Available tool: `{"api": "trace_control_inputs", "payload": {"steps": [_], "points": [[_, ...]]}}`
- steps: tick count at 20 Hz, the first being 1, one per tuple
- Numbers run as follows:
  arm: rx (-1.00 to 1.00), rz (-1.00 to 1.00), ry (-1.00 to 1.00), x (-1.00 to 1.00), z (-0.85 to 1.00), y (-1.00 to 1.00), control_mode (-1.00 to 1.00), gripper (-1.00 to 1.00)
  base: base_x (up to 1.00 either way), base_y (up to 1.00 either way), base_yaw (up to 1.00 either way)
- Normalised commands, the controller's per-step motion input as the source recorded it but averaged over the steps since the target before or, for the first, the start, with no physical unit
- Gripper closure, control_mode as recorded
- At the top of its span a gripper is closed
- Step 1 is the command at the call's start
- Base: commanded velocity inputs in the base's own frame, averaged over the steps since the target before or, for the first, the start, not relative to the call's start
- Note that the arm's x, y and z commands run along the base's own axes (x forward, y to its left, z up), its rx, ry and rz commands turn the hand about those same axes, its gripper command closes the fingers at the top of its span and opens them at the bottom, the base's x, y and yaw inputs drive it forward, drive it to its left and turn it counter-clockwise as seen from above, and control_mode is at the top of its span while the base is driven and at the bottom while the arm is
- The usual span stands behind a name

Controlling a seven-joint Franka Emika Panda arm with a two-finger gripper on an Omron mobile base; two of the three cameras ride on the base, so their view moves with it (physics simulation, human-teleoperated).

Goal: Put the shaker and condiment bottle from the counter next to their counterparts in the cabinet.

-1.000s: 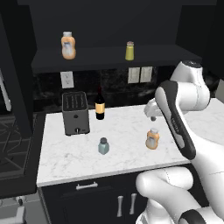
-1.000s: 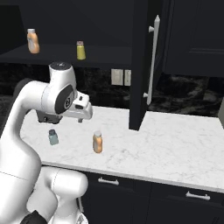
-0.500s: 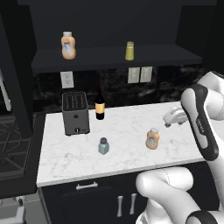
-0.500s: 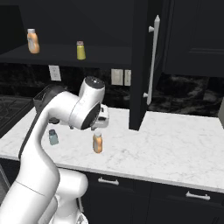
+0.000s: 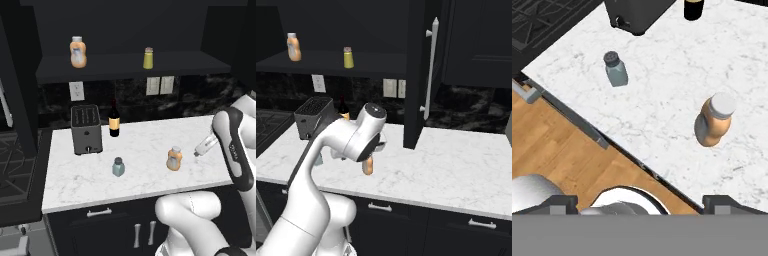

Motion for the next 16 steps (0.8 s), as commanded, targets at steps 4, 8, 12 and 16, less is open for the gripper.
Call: {"api": "trace_control_inputs", "payload": {"steps": [4, 8, 12, 16], "points": [[-0.08, 0.19, -0.18, 0.01, -0.60, -0.14, -1.00, -1.00, 0.00, 0.00, 0.00], [-0.09, 0.13, -0.17, 0.13, -0.25, -0.21, -1.00, -1.00, 0.00, 0.00, 0.00], [-0.01, 0.30, -0.16, 0.52, -0.18, -0.25, -1.00, -1.00, 0.00, 0.00, 0.00], [0.07, 0.50, -0.07, 0.37, 0.00, -0.26, -1.00, -1.00, 0.00, 0.00, 0.00]]}}
